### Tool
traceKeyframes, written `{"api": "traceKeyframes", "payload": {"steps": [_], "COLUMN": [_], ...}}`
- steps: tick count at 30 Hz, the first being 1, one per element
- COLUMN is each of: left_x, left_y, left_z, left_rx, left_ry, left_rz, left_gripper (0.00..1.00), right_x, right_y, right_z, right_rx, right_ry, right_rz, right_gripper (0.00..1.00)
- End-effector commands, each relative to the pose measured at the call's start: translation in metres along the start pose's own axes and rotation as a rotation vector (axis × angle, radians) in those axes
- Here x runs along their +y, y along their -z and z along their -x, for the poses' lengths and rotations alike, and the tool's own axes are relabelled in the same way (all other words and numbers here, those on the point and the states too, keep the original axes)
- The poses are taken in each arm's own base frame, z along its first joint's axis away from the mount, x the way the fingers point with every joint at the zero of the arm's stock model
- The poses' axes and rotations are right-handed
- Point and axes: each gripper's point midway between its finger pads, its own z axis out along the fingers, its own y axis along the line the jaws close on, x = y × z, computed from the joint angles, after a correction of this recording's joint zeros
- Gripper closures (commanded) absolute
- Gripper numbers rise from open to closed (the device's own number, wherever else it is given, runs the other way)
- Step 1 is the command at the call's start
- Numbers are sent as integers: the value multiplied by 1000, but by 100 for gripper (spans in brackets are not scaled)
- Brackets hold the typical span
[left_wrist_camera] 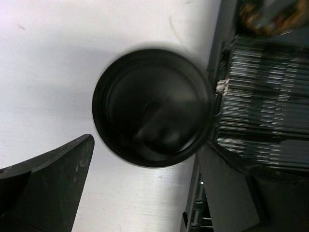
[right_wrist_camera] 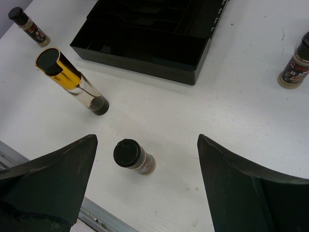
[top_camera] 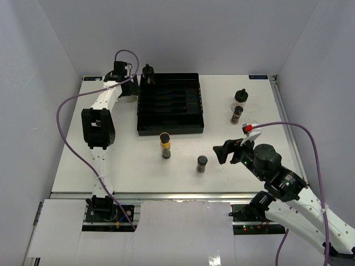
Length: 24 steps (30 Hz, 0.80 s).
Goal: Organize the condiment bottles
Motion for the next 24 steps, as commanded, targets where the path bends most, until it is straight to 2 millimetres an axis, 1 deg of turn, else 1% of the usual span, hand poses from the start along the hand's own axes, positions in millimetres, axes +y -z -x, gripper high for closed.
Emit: {"api": "traceKeyframes", "payload": {"steps": [1, 3, 8, 12, 17, 20, 24], "left_x": [-1, -1, -6, -8, -15, -16, -16], "left_y": [41, 39, 40, 49, 64, 67, 62], "left_z": [45, 44, 51, 63, 80, 85, 82], "left_rx": [-165, -168, -212, -262, -324, -341, -325], "left_ry": [29, 32, 29, 38, 41, 39, 30], "left_rz": [-25, -25, -54, -64, -82, -76, -62], "left_gripper": [2, 2, 4, 9, 13, 16, 17], "right_x": [-2, -2, -4, -4, -4, -4, -5], "right_y": [0, 1, 2, 2, 0, -2, -2], "right_z": [11, 12, 13, 15, 14, 13, 13], "right_rx": [-56, -58, -63, -65, -63, -56, -57], "right_ry": [13, 17, 20, 21, 24, 27, 27], "right_rz": [-9, -10, -15, -16, -22, -24, -26], "right_gripper": [9, 9, 10, 9, 10, 10, 10]}}
